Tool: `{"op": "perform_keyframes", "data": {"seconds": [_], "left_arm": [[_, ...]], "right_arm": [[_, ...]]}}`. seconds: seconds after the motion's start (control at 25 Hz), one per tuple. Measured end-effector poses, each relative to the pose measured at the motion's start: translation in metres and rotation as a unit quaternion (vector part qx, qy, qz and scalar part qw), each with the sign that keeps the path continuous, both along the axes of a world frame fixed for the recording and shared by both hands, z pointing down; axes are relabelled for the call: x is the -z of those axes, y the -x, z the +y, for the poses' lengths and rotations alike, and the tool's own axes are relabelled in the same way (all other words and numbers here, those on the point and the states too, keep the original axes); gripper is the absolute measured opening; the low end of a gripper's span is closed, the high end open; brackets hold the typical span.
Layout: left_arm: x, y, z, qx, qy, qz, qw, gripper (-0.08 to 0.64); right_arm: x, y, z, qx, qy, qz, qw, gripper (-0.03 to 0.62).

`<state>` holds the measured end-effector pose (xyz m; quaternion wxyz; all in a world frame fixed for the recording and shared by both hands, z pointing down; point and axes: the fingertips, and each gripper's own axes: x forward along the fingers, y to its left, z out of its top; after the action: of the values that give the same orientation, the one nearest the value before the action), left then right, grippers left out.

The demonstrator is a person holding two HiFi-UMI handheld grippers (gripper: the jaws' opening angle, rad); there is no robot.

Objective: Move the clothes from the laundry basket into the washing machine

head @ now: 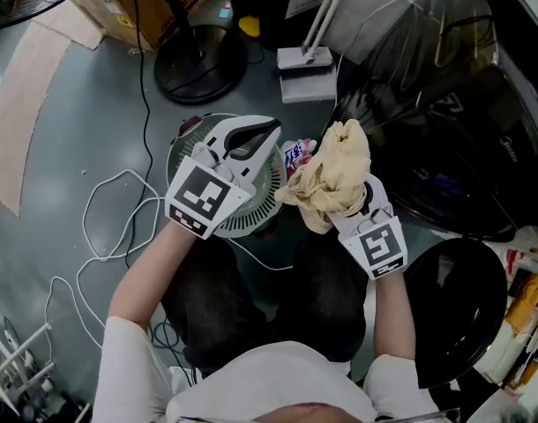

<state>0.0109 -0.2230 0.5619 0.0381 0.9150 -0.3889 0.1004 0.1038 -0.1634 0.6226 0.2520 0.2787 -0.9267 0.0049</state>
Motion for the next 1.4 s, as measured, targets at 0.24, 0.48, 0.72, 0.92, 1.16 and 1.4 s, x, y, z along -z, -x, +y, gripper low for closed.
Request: {"op": "perform_keyframes", "data": {"seconds": [0.24, 0.48, 0.72, 0.92, 1.16, 1.4], "left_arm": [[0.012, -0.062, 0.005, -0.072, -0.009, 0.007, 0.9973, 0.006], [0.015, -0.108, 0.01, -0.119, -0.003, 0.013, 0.9928, 0.006], [0.013, -0.139, 0.018, -0.149, 0.0, 0.013, 0.9888, 0.006], [0.006, -0.15, 0.018, -0.154, 0.005, 0.015, 0.9879, 0.006], [-0.004, -0.156, 0.016, -0.16, 0.002, 0.013, 0.987, 0.006], [-0.002, -0.155, 0.006, -0.156, 0.007, 0.035, 0.9872, 0.006]], "right_arm": [[0.021, -0.042, 0.009, -0.06, -0.021, -0.007, 0.998, 0.256], [0.034, -0.083, 0.025, -0.105, -0.036, -0.003, 0.994, 0.256], [0.039, -0.138, 0.031, -0.174, -0.042, -0.003, 0.984, 0.257], [0.041, -0.18, 0.027, -0.223, -0.062, 0.005, 0.973, 0.258], [0.036, -0.229, 0.012, -0.272, -0.092, 0.02, 0.958, 0.259], [0.03, -0.255, -0.006, -0.306, -0.111, 0.019, 0.945, 0.259]]}}
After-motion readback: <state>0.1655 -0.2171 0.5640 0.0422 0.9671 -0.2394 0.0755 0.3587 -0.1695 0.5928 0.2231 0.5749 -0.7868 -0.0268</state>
